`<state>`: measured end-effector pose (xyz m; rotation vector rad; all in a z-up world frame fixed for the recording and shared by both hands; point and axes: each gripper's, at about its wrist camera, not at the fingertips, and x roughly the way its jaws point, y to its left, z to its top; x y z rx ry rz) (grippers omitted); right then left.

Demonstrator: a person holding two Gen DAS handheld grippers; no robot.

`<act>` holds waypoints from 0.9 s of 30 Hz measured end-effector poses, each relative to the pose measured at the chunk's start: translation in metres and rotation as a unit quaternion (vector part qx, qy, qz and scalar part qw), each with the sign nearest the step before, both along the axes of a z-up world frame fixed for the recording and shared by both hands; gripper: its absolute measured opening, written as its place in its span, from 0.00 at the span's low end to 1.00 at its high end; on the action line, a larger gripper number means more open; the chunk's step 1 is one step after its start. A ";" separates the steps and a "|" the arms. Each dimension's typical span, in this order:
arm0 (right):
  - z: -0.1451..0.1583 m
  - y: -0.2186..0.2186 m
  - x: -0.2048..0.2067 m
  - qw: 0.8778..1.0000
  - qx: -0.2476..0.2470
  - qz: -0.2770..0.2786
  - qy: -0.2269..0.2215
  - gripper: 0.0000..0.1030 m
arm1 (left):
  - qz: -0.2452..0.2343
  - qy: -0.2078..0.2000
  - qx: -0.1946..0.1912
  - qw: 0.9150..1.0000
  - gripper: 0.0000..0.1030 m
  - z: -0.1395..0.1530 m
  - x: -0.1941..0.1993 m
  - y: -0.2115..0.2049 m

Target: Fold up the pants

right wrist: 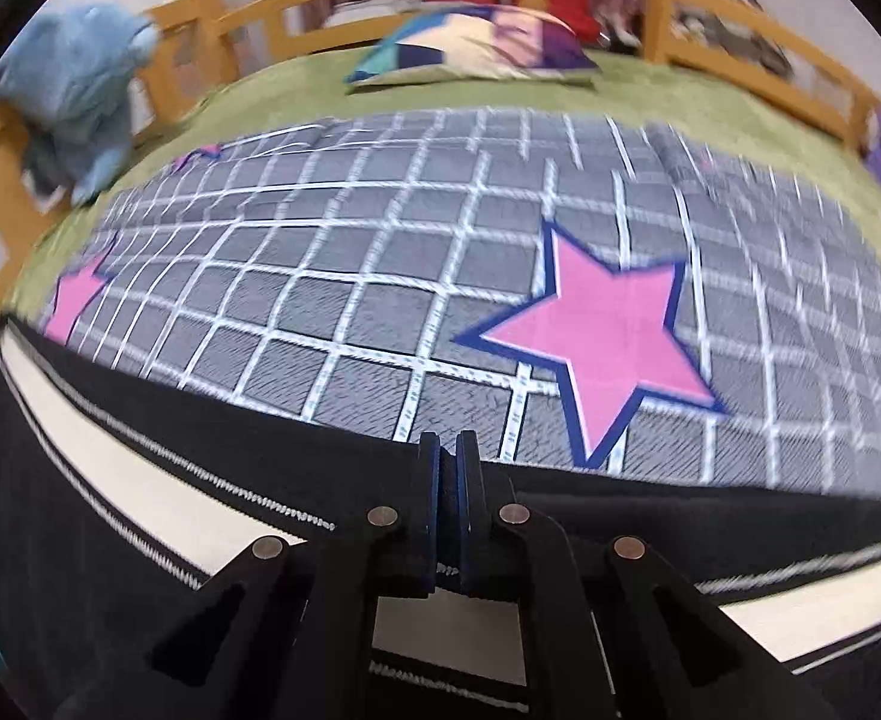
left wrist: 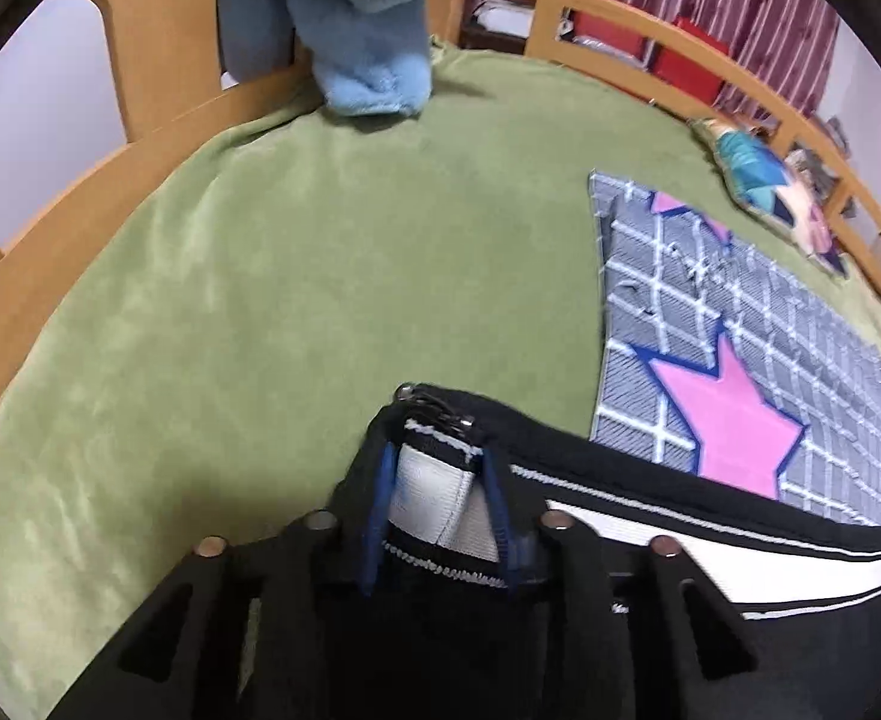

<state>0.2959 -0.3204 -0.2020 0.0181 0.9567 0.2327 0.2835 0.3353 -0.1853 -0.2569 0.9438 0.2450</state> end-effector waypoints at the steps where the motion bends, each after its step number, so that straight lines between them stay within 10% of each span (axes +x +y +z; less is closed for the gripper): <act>1: 0.000 -0.002 0.000 1.000 0.005 -0.004 0.000 0.07 | 0.004 0.010 0.006 1.000 0.44 0.003 -0.002 -0.001; 8: 0.048 0.000 -0.037 0.999 -0.018 -0.030 -0.022 0.39 | -0.003 -0.046 -0.011 0.999 0.62 0.039 -0.072 -0.008; 21: 0.074 0.023 -0.163 0.997 0.022 -0.067 0.004 0.46 | 0.055 -0.005 -0.077 0.995 0.62 -0.011 -0.179 0.006; 27: 0.078 0.038 -0.184 0.997 0.026 -0.069 0.008 0.46 | 0.096 -0.053 -0.144 0.983 0.35 -0.031 -0.168 0.041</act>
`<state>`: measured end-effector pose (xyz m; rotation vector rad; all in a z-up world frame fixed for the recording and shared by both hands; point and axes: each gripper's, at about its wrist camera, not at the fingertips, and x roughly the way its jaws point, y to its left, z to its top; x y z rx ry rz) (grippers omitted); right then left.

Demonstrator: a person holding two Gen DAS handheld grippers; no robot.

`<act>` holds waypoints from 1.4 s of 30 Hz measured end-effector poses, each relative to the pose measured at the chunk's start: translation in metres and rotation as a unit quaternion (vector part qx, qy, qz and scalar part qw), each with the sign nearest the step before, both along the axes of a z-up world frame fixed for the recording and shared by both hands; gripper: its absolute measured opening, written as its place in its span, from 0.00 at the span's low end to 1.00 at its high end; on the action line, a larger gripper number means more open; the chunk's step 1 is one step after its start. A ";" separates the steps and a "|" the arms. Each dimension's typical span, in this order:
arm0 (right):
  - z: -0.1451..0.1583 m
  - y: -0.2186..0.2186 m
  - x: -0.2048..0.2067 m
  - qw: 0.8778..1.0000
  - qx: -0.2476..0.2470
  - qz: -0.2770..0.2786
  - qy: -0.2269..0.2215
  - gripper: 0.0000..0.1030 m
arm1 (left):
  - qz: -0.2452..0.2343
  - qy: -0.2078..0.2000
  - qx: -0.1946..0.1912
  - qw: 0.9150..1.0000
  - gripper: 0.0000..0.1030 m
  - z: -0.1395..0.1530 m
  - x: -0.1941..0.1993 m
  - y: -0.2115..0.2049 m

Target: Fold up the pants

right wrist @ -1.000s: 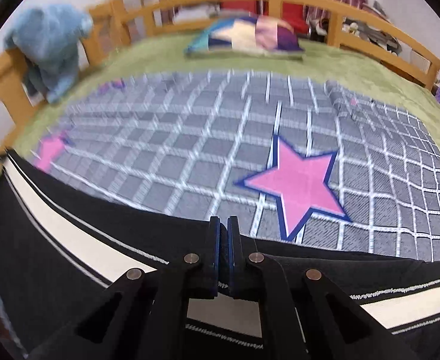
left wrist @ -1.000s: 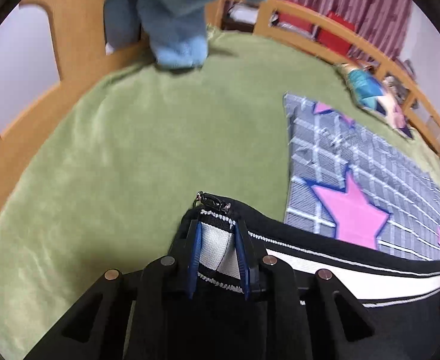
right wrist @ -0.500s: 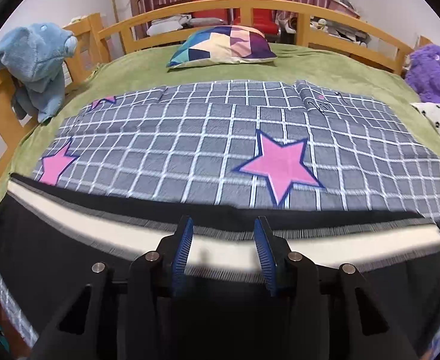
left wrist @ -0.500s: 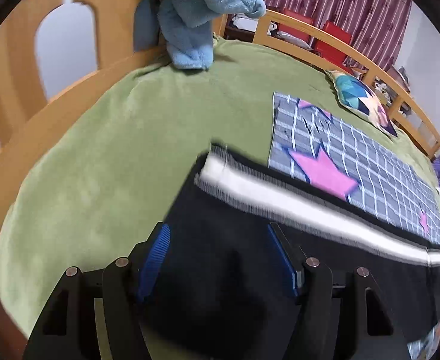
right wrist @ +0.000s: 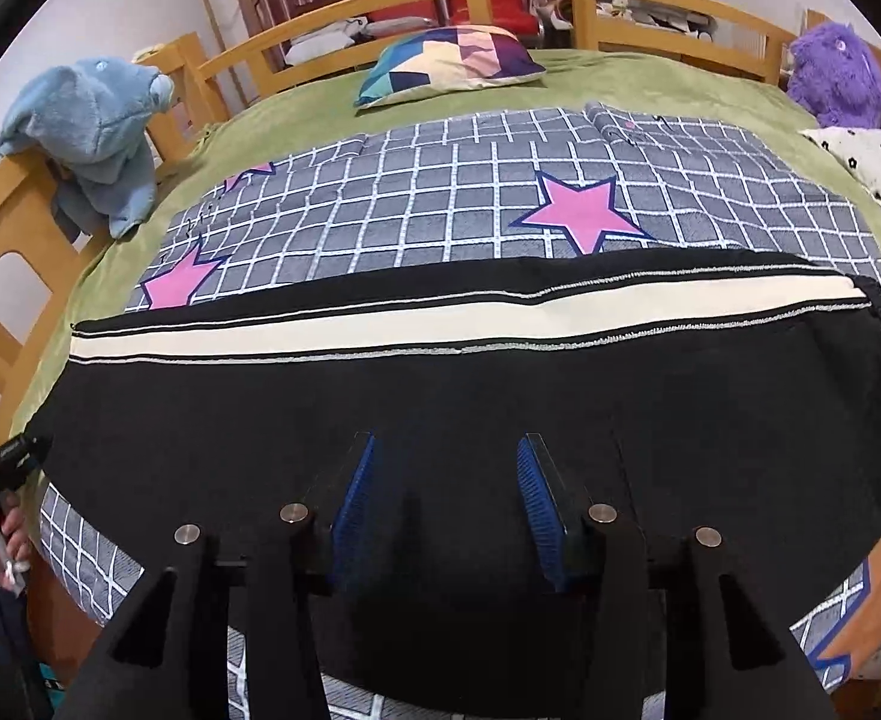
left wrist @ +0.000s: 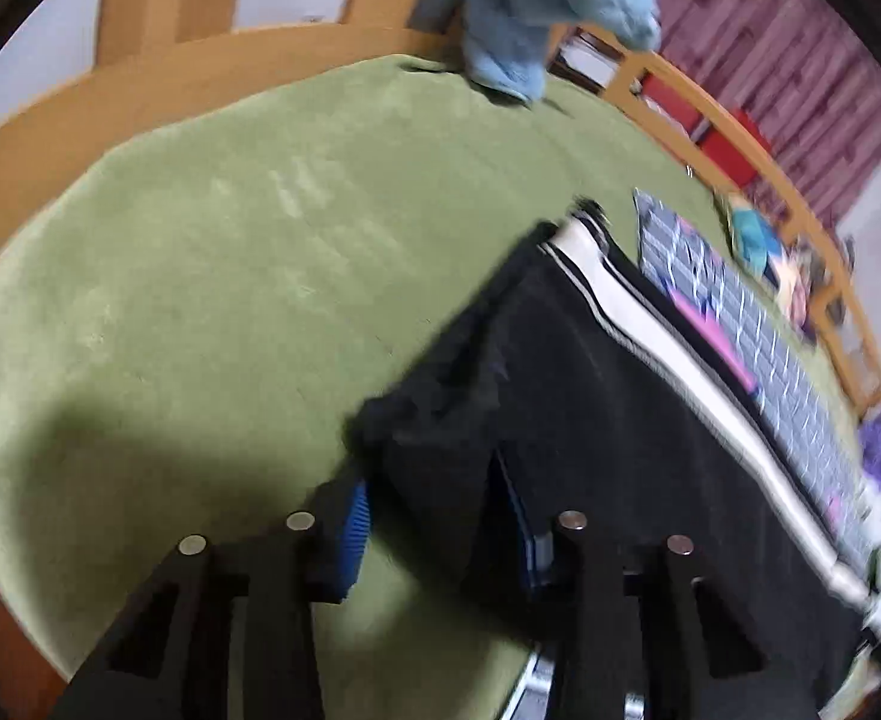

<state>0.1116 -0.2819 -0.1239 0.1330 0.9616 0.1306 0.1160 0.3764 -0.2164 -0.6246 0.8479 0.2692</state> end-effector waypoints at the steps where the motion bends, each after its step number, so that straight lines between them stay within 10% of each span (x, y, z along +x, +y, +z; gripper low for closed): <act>1: 0.002 0.001 -0.001 1.000 0.000 0.000 -0.001 0.46 | 0.007 -0.005 -0.018 1.000 0.35 -0.004 0.000 0.004; 10: 0.004 -0.006 -0.028 1.000 -0.019 -0.017 -0.018 0.46 | -0.012 -0.042 0.097 0.994 0.13 0.062 -0.001 -0.043; 20: -0.016 -0.060 -0.059 0.998 0.012 -0.064 -0.021 0.46 | -0.184 -0.131 0.197 0.954 0.11 0.174 0.010 -0.224; 34: -0.012 -0.112 -0.090 0.990 0.077 -0.112 -0.032 0.47 | -0.441 -0.032 0.122 0.889 0.16 0.092 -0.006 -0.490; 42: -0.014 -0.091 -0.084 0.995 0.052 -0.074 -0.033 0.50 | -0.395 -0.048 0.051 0.916 0.66 0.096 -0.033 -0.439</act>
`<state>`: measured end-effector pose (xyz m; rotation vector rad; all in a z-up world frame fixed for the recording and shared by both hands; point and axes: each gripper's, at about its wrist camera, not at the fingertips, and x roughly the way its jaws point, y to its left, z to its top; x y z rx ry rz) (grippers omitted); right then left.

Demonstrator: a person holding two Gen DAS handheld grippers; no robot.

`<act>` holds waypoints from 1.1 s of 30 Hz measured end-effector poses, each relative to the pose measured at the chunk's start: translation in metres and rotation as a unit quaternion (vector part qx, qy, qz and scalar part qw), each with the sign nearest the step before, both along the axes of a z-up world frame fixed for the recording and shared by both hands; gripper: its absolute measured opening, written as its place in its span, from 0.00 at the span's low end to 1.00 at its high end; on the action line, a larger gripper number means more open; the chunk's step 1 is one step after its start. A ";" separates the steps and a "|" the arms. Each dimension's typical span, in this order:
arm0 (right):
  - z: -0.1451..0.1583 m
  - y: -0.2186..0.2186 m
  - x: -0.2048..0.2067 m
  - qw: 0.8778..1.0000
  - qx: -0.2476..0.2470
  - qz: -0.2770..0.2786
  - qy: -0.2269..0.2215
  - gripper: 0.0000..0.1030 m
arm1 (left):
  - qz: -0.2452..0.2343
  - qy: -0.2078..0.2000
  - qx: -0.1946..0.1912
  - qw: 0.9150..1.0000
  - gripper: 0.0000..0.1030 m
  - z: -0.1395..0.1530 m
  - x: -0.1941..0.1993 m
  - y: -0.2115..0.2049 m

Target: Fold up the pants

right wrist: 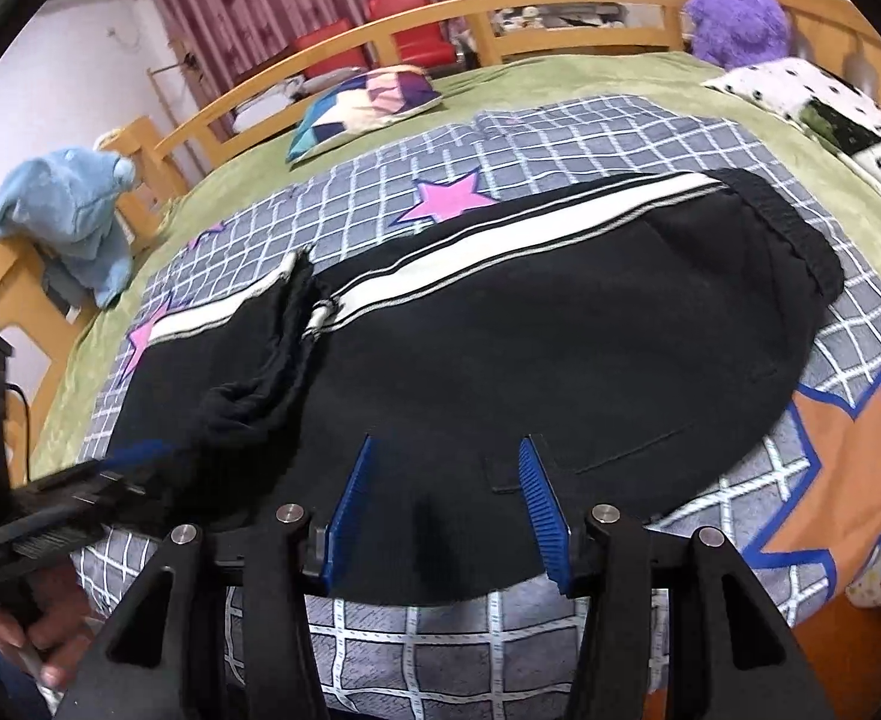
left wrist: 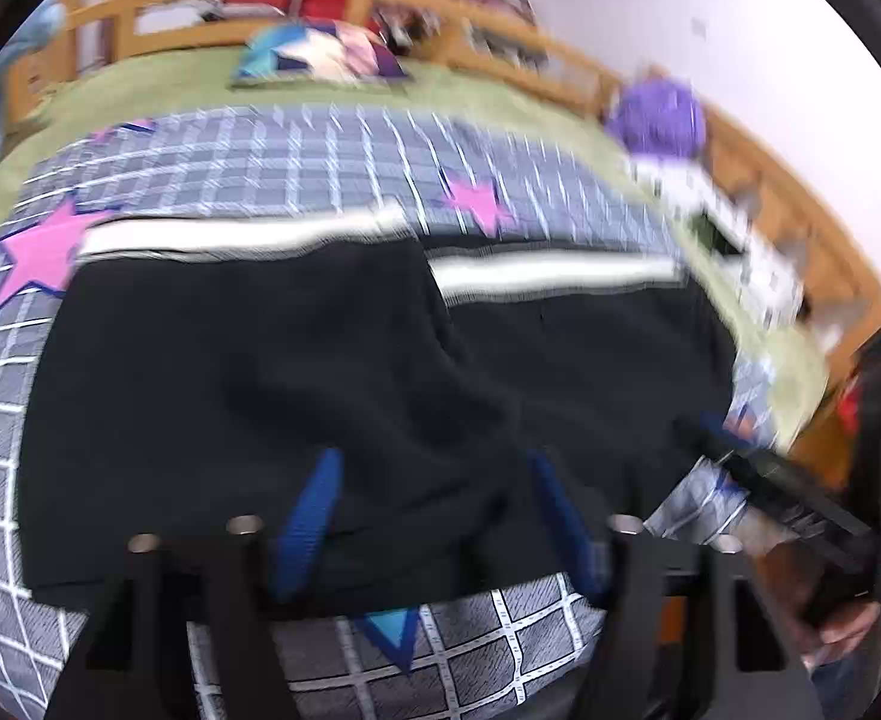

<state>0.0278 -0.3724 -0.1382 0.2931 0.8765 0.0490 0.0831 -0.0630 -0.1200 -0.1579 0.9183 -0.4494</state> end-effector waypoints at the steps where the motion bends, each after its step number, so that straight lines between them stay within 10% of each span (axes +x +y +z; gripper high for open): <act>1: -0.002 0.005 0.003 1.000 -0.001 0.009 0.003 0.50 | 0.007 -0.008 -0.010 1.000 0.67 0.003 -0.003 0.009; 12: -0.004 0.086 0.056 0.995 0.020 0.098 0.003 0.49 | 0.123 -0.009 -0.007 0.992 0.67 0.006 -0.009 0.108; 17: -0.043 0.119 0.078 0.989 -0.025 0.130 0.071 0.15 | 0.163 -0.017 -0.022 0.986 0.67 0.008 -0.014 0.148; 22: -0.018 0.070 0.053 0.984 0.114 0.136 0.033 0.15 | 0.181 -0.018 -0.020 0.983 0.67 0.006 -0.019 0.170; 25: -0.055 0.086 0.054 0.980 0.072 0.146 0.111 0.19 | 0.188 -0.014 -0.020 0.982 0.67 0.004 -0.016 0.179; 31: -0.027 0.094 0.051 0.991 0.040 0.128 0.022 0.69 | 0.187 -0.006 -0.056 0.981 0.67 0.003 -0.015 0.186; 33: -0.035 0.100 0.071 0.991 0.046 0.116 0.036 0.69 | 0.184 -0.007 -0.044 0.982 0.67 0.004 -0.015 0.182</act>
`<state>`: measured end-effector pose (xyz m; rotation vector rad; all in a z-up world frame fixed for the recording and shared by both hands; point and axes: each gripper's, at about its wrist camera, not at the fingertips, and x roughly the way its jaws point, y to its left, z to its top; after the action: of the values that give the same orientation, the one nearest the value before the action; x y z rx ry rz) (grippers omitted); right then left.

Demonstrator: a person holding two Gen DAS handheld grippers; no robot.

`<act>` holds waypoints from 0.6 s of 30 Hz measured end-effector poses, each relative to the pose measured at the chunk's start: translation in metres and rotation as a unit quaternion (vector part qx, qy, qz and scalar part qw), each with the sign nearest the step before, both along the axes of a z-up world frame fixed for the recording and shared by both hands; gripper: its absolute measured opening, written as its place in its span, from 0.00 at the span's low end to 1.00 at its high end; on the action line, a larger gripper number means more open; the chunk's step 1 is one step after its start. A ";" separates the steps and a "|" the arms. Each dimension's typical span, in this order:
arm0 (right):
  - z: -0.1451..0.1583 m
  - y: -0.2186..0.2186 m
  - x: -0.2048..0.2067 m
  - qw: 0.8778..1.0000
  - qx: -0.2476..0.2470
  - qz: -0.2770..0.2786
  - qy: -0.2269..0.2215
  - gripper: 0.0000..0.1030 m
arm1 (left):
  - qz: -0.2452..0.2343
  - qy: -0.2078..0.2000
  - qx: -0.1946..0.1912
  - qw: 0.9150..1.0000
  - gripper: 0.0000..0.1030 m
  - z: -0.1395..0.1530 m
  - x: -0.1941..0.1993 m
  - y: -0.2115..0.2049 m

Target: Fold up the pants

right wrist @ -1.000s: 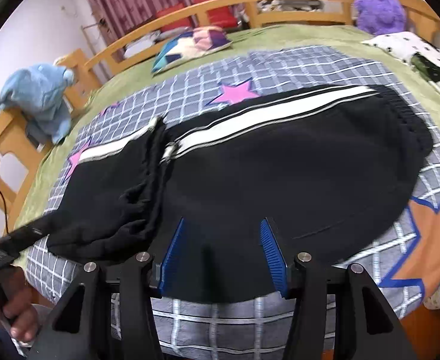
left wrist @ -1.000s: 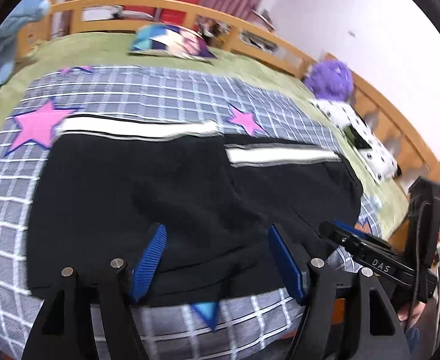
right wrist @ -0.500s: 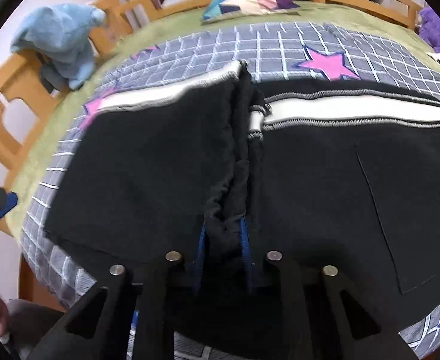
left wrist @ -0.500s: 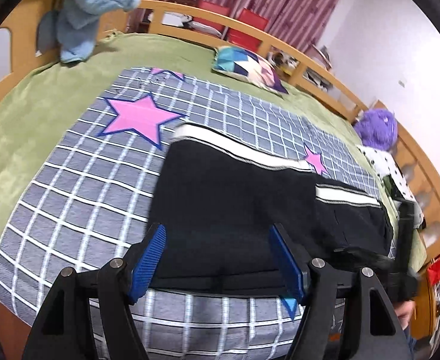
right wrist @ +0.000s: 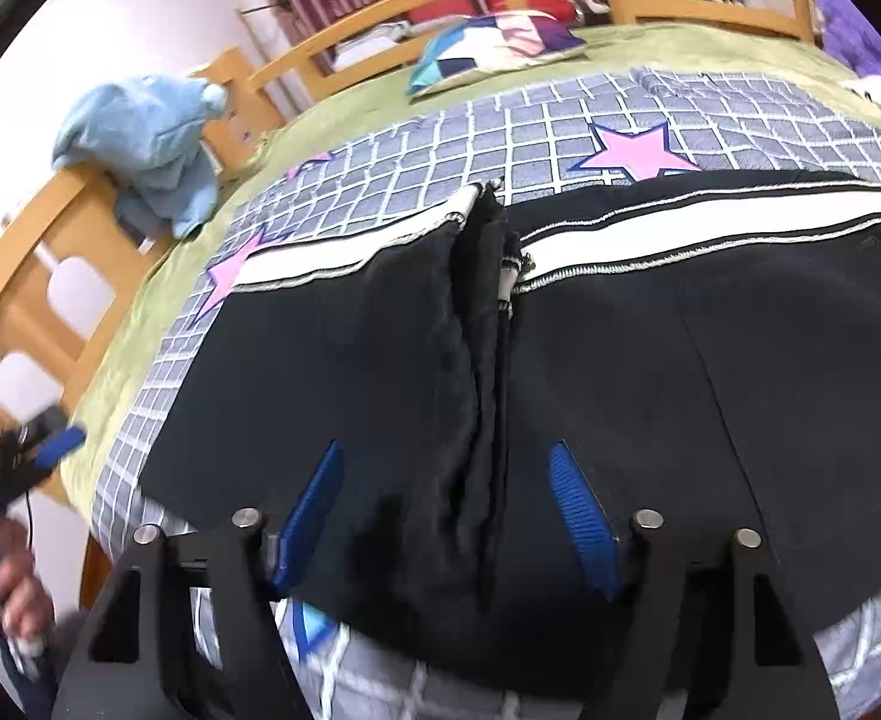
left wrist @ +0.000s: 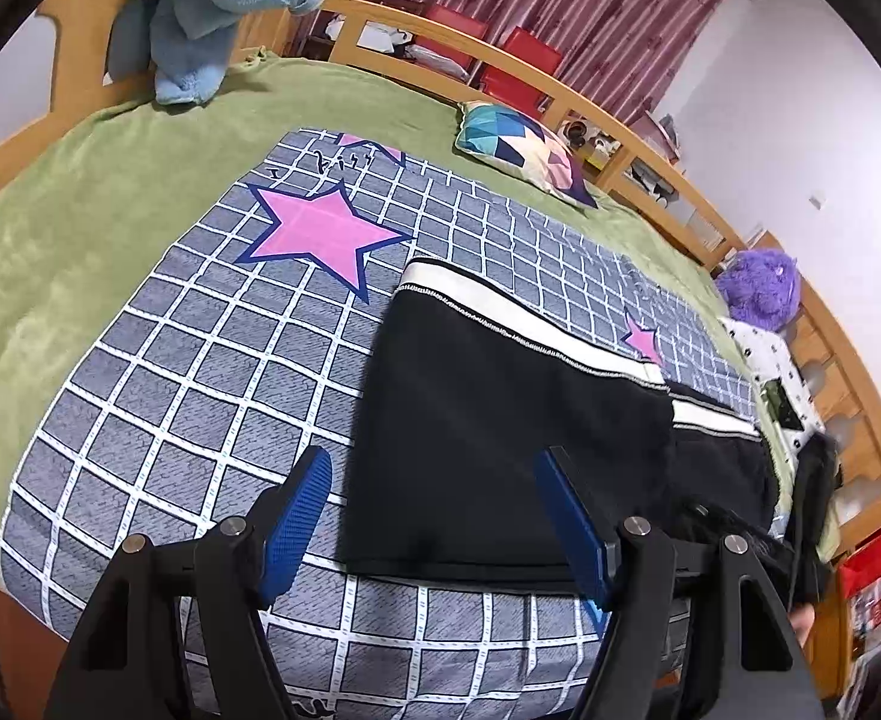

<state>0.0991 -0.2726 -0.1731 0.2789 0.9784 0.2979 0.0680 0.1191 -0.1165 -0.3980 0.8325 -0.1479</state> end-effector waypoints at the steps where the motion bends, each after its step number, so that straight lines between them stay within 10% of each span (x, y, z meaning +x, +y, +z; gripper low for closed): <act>1: -0.009 0.005 0.008 1.000 -0.005 0.002 0.021 0.68 | -0.002 0.000 0.002 1.000 0.67 0.000 0.000 -0.002; 3: -0.030 0.015 0.023 0.998 -0.023 -0.005 0.060 0.63 | -0.006 0.000 0.001 1.000 0.67 0.000 0.000 -0.004; 5: -0.029 0.027 0.019 0.998 -0.064 0.003 0.028 0.21 | -0.005 -0.005 0.008 1.000 0.67 0.002 -0.001 -0.006; 7: -0.014 0.038 0.008 0.996 -0.084 0.030 -0.014 0.16 | -0.001 -0.008 0.014 1.000 0.67 0.003 -0.002 -0.007; 11: 0.018 0.000 -0.007 0.998 0.023 -0.003 -0.053 0.15 | 0.001 -0.002 0.013 1.000 0.67 0.001 -0.003 -0.004; 15: -0.023 -0.003 0.003 0.998 -0.009 -0.020 0.058 0.24 | 0.000 0.003 0.027 1.000 0.67 -0.002 -0.002 -0.005; 18: -0.019 0.007 0.002 0.998 -0.044 -0.007 0.032 0.32 | 0.000 0.015 0.024 1.000 0.67 -0.005 0.000 -0.008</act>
<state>0.1009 -0.2658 -0.1924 0.2156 1.0496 0.2324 0.0683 0.1108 -0.1212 -0.3549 0.8639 -0.1225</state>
